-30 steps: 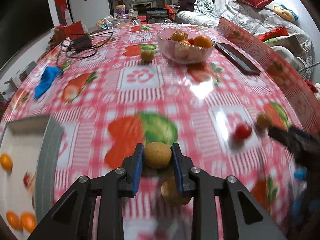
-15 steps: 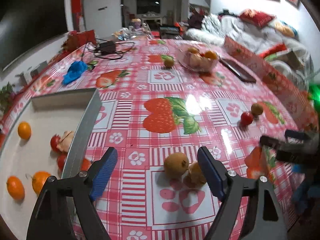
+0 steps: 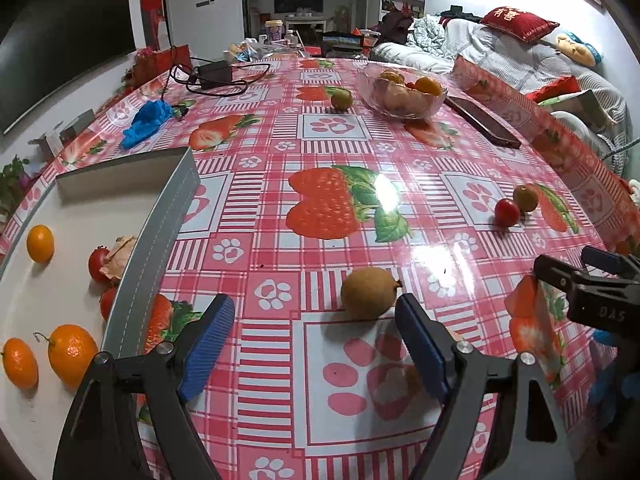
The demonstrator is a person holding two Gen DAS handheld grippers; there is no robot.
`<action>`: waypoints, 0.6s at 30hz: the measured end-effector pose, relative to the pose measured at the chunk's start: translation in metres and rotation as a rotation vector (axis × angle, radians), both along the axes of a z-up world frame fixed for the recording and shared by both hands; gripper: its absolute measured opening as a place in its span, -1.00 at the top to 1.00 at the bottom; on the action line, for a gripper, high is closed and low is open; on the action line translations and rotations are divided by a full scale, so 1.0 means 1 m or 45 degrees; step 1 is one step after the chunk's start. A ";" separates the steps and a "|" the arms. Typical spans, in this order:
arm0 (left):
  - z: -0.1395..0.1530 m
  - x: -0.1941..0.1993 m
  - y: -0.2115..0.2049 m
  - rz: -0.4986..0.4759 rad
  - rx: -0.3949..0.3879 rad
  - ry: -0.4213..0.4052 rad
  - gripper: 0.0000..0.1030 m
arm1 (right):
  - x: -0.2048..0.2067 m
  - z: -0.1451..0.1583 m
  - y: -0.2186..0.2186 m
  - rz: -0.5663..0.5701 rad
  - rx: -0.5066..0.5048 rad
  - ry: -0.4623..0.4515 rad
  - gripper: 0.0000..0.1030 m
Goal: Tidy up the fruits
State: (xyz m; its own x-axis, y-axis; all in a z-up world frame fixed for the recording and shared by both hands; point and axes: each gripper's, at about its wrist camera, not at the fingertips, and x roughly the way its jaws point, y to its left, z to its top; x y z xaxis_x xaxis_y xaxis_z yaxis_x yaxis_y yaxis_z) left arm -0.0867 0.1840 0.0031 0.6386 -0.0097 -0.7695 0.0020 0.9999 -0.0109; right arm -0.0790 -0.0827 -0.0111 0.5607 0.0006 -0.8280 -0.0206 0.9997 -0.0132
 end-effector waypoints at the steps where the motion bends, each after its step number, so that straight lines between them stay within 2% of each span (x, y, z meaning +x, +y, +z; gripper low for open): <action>1: 0.000 0.000 0.000 -0.001 -0.004 0.000 -0.66 | 0.000 0.000 0.000 0.000 0.000 -0.001 -1.00; 18: -0.001 0.001 -0.001 -0.011 -0.007 0.010 -0.71 | -0.001 0.000 0.000 0.001 0.000 -0.001 -1.00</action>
State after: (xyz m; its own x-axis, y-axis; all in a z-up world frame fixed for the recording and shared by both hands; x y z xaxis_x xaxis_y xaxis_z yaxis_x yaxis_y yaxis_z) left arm -0.0856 0.1831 0.0021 0.6326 -0.0192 -0.7742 0.0105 0.9998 -0.0162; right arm -0.0800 -0.0827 -0.0110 0.5614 0.0009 -0.8275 -0.0211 0.9997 -0.0133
